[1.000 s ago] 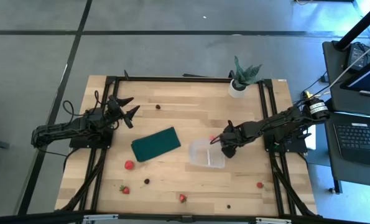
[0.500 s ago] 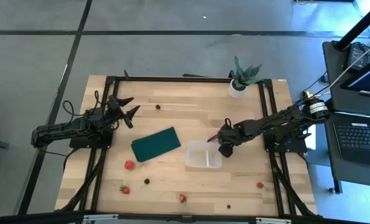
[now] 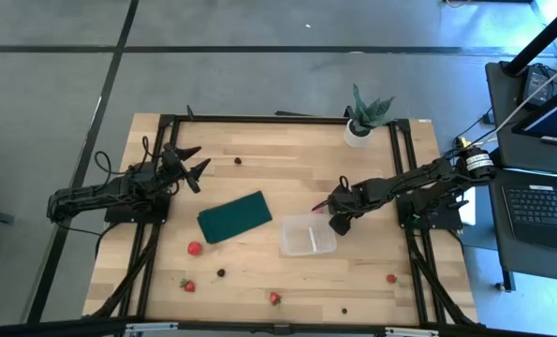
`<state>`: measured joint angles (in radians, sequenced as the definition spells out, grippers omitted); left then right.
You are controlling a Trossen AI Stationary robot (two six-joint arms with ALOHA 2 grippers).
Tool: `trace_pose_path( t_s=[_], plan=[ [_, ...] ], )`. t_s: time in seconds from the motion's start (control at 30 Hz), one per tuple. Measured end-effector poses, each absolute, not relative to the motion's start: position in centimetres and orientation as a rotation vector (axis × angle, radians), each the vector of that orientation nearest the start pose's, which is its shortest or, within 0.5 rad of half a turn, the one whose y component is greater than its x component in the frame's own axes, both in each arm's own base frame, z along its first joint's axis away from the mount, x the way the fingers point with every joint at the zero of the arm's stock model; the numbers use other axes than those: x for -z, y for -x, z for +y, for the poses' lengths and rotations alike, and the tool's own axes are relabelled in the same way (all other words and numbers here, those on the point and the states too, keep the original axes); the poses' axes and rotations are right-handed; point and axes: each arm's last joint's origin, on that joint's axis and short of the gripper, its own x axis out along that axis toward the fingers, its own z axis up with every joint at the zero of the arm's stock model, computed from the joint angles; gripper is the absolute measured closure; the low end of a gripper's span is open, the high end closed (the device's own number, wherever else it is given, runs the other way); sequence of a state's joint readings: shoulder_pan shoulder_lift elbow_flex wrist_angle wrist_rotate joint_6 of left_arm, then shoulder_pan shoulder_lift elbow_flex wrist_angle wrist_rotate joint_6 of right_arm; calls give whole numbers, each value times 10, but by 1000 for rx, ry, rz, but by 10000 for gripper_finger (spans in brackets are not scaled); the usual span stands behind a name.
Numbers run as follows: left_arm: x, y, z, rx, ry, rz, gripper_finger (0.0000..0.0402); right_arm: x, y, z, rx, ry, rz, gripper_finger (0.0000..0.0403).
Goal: Pick and placing Produce into tupperware
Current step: Put the lemon into the transparent bin
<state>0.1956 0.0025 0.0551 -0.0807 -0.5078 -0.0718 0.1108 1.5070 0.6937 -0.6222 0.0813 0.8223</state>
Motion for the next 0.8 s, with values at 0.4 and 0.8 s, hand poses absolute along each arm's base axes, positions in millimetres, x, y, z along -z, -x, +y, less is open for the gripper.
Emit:
trace_pose_path(
  t_s=[0.4,0.8],
  plan=[
    [-174,-86,31,-704,64,3,152,-135,-227,23,542,-528,1344,187],
    [-174,-86,31,-704,64,4,152,-135,-227,23,541,-529,1344,187]
  ],
)
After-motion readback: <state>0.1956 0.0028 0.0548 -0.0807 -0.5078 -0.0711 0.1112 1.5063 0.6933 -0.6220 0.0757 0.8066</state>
